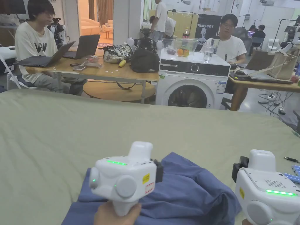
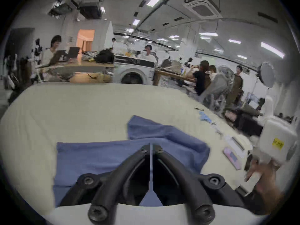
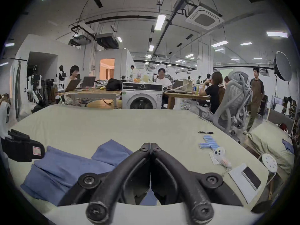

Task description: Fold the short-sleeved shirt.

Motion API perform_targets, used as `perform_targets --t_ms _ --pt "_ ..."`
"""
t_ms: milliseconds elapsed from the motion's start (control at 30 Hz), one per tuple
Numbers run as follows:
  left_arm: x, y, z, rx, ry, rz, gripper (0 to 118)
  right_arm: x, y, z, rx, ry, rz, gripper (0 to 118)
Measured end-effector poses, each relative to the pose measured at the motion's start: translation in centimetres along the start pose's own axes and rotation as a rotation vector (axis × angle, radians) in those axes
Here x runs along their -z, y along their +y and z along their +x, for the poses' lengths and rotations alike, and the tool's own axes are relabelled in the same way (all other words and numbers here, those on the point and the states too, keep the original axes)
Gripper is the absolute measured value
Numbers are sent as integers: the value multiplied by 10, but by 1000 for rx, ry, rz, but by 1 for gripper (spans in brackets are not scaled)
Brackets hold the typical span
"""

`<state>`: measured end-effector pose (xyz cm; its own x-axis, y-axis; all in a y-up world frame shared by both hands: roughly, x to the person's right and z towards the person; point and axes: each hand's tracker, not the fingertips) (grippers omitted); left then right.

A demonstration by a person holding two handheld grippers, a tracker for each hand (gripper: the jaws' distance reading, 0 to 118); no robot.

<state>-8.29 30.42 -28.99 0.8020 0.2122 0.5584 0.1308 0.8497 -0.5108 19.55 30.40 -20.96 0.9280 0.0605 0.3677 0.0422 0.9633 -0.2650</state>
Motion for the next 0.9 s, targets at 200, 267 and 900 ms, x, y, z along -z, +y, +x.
perform_targets --t_ms 200,267,900 --pt "-23 -20 -67 -66 139 -37 0 13 -7 -17 -1 39 -23 0" --pt "-24 -17 -95 -103 182 -53 0 18 -8 -21 0 52 -35 0" --pt "124 21 -245 -274 279 -511 62 45 -16 -25 -30 66 -106 0"
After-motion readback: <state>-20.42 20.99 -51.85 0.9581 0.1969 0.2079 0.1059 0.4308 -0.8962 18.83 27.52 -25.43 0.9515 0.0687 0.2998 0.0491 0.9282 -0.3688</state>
